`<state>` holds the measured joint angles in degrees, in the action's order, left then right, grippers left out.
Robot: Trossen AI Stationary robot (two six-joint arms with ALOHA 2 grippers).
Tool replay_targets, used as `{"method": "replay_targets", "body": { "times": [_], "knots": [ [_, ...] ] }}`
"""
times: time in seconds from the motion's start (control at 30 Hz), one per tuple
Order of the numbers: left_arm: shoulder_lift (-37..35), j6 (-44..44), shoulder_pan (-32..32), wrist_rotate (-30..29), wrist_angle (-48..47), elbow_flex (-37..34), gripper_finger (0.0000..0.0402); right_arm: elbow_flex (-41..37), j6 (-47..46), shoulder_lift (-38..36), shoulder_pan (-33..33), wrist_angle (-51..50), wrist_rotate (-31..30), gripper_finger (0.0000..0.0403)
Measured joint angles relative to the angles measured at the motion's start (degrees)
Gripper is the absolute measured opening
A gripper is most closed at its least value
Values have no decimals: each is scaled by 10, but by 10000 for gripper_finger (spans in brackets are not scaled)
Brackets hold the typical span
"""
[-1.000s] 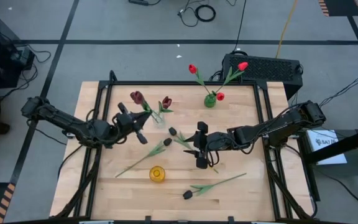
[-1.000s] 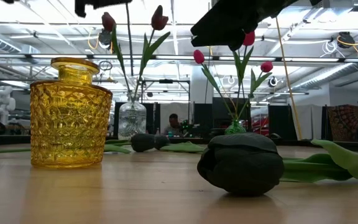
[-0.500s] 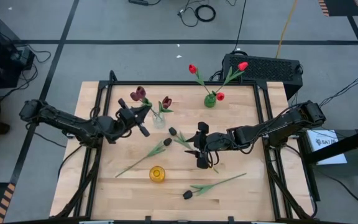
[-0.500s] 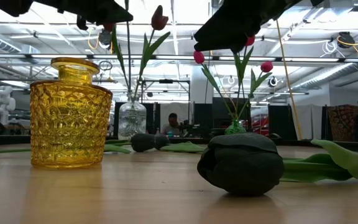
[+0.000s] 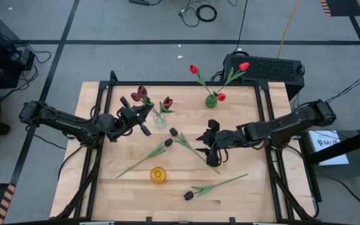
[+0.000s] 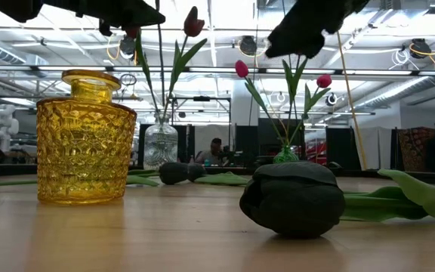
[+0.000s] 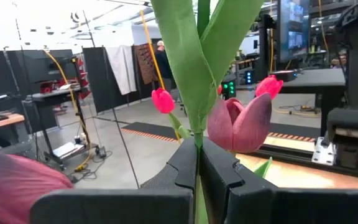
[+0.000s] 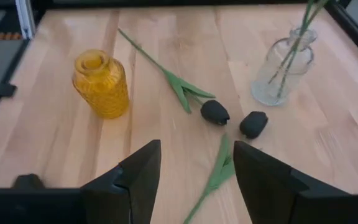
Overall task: Sort flowers into vase by color
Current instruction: Put the dark red tulip into the transparent vase
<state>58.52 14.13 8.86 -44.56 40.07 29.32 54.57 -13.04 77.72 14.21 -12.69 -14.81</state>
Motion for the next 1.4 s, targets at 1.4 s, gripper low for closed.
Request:
{"method": "replay_targets", "body": {
  "times": [1.4],
  "knots": [
    [22, -3, -15, 12, -16, -1, 11, 0, -11, -50, 47, -60, -1, 194]
  ]
}}
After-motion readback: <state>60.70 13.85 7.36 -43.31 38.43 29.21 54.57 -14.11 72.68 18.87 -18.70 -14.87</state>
